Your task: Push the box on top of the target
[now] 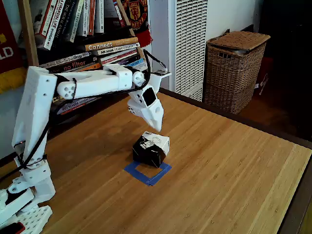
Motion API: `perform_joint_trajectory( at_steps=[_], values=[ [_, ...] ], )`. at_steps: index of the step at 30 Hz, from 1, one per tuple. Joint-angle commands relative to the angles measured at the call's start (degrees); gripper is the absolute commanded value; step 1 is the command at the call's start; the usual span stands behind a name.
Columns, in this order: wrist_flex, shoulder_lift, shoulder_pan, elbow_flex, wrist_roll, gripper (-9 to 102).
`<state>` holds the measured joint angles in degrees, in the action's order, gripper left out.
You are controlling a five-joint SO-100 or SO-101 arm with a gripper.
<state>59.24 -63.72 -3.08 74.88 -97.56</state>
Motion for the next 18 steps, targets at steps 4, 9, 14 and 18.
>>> perform_joint_trajectory(
  at_steps=[4, 9, 14, 18],
  values=[
    [4.0, -1.1, 1.3, -1.8, -2.5, 0],
    [5.8, -1.3, 2.2, -1.4, -3.9, 0],
    [7.4, -2.8, 3.8, -0.1, -3.6, 0],
    [8.1, -4.3, 5.6, 0.5, -2.3, 0]
  ],
)
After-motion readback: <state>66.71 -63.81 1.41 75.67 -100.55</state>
